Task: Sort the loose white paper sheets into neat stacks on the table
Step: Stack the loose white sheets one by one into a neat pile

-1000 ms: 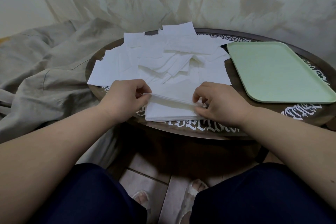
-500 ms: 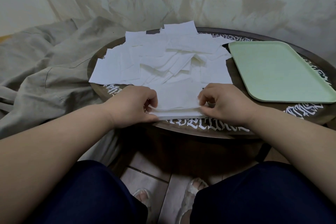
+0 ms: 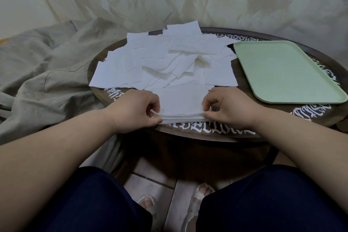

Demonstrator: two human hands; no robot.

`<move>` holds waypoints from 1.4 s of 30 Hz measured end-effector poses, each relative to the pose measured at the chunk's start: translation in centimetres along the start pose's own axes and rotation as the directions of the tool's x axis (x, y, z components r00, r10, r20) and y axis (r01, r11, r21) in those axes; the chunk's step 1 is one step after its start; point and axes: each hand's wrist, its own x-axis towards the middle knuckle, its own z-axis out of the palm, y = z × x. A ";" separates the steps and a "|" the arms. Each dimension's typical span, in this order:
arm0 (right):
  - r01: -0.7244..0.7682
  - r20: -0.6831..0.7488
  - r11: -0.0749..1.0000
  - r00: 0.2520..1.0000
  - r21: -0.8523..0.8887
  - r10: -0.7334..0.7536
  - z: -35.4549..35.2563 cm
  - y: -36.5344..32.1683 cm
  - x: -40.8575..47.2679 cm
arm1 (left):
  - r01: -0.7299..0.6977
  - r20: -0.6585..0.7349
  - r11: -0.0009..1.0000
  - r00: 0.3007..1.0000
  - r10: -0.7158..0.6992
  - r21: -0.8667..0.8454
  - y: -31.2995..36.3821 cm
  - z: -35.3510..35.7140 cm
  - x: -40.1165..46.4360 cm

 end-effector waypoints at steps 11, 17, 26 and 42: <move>-0.024 0.003 0.999 1.000 -0.049 0.024 0.0 0.1 0.0 | -0.046 -0.007 0.996 0.999 0.047 0.075 -0.4 0.3 0.2; 0.007 0.010 0.990 1.000 -0.139 -0.006 0.0 -0.5 0.3 | -0.002 -0.029 0.999 1.000 0.004 0.042 -0.5 0.2 0.1; 0.041 0.040 0.986 0.999 -0.164 -0.035 0.0 -0.7 0.3 | 0.058 -0.021 0.997 0.998 -0.059 -0.053 -0.6 0.1 0.0; -0.010 -0.054 0.997 0.998 -0.080 0.006 -0.3 -1.2 0.0 | 0.031 -0.008 0.999 0.999 -0.031 0.042 -0.3 0.0 0.1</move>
